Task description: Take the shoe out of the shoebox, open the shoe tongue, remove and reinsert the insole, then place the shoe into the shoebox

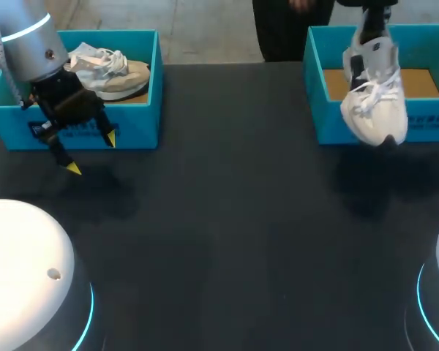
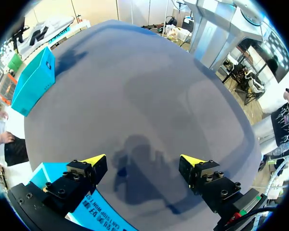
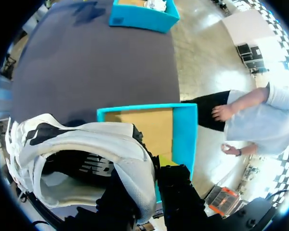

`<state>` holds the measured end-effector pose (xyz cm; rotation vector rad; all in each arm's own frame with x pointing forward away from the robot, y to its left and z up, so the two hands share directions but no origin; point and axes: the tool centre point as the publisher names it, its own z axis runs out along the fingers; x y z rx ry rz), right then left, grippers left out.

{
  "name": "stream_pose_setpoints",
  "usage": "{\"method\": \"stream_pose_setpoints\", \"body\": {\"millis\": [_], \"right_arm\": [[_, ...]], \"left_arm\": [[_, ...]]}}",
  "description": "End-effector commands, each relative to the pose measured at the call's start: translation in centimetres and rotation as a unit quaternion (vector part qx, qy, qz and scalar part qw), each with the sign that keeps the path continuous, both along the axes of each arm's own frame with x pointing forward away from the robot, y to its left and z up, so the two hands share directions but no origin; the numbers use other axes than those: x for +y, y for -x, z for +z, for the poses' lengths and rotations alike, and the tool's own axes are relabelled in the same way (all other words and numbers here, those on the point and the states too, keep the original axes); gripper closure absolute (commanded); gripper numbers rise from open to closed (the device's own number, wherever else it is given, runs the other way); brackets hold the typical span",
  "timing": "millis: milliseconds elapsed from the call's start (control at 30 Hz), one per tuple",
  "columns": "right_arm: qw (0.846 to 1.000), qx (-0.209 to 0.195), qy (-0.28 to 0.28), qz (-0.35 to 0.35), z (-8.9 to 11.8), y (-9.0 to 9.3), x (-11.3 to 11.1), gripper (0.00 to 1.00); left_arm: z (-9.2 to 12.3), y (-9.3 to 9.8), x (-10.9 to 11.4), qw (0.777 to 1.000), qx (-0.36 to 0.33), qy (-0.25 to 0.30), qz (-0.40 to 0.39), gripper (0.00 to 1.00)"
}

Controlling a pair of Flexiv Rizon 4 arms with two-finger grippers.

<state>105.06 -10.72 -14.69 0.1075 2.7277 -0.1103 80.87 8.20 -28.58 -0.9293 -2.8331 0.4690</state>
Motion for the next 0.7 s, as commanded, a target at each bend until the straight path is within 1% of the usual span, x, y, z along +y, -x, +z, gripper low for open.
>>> {"method": "stream_pose_setpoints", "body": {"millis": [33,67,167,233,367,533,700], "right_arm": [[1.000,0.005,0.001,0.011,0.6,-2.1,-1.3,1.00],[1.000,0.005,0.008,0.016,0.8,-2.5,-1.5,1.00],[0.999,0.003,-0.010,0.038,1.3,-3.7,-2.3,1.00],[0.999,0.006,-0.001,0.038,1.4,-4.6,-3.1,1.00],[0.999,0.009,-0.006,0.045,1.3,-7.0,-5.3,1.00],[0.999,0.018,-0.006,0.045,0.7,-10.0,-7.6,1.00],[0.999,0.020,0.000,0.048,-0.3,-12.3,-8.8,1.00]], "left_arm": [[0.0,0.1,0.1,1.000,-0.002,0.000,0.000,0.00],[0.0,0.1,0.1,1.000,-0.002,0.000,0.000,0.00],[0.0,0.1,0.1,1.000,-0.002,0.000,0.000,0.00],[0.0,0.1,0.1,1.000,-0.002,0.000,0.000,0.00],[0.0,0.1,0.1,1.000,-0.002,0.000,0.000,0.00],[0.0,0.1,0.1,1.000,-0.002,0.000,0.000,0.00],[0.0,0.1,0.1,1.000,-0.002,0.000,0.000,0.00]]}}
